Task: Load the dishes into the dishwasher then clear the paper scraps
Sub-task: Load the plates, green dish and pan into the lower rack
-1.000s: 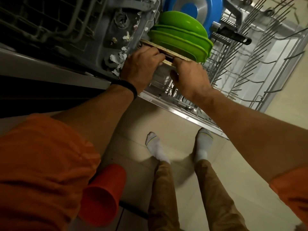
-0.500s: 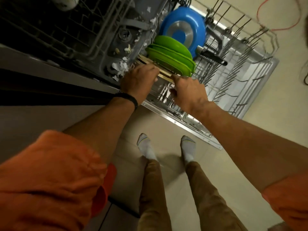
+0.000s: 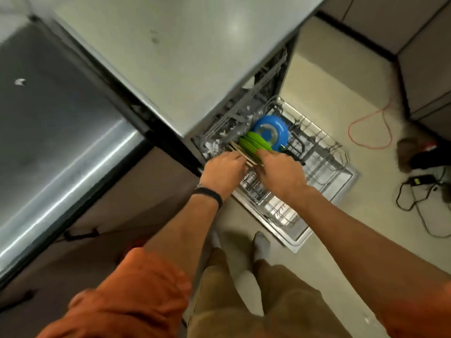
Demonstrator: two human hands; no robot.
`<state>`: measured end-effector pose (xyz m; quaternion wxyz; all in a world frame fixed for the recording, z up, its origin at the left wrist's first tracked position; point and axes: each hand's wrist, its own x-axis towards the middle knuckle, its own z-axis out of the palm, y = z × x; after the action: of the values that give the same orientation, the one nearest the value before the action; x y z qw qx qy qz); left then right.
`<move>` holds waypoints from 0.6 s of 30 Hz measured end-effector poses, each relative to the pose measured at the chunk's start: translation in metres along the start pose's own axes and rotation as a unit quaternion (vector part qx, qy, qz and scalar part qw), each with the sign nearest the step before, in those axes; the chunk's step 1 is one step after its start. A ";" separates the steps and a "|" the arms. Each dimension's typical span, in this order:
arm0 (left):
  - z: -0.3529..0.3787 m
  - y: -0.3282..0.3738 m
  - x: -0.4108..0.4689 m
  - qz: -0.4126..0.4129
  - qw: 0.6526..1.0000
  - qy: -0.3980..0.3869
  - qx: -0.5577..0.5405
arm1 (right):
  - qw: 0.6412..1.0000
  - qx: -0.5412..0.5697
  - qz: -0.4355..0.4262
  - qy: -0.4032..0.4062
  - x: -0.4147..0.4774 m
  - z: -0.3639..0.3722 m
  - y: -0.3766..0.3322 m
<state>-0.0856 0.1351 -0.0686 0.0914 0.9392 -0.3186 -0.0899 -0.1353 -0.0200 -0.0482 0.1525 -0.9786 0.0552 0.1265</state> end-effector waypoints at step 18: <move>-0.145 -0.135 -0.257 -0.286 0.932 0.221 0.013 | 0.932 -0.015 -0.340 0.125 -0.055 -0.059 -0.281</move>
<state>-0.1753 0.4151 0.0694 0.1175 0.9877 -0.0094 0.1022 -0.1330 0.2319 0.1004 0.1636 -0.9489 -0.2640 -0.0559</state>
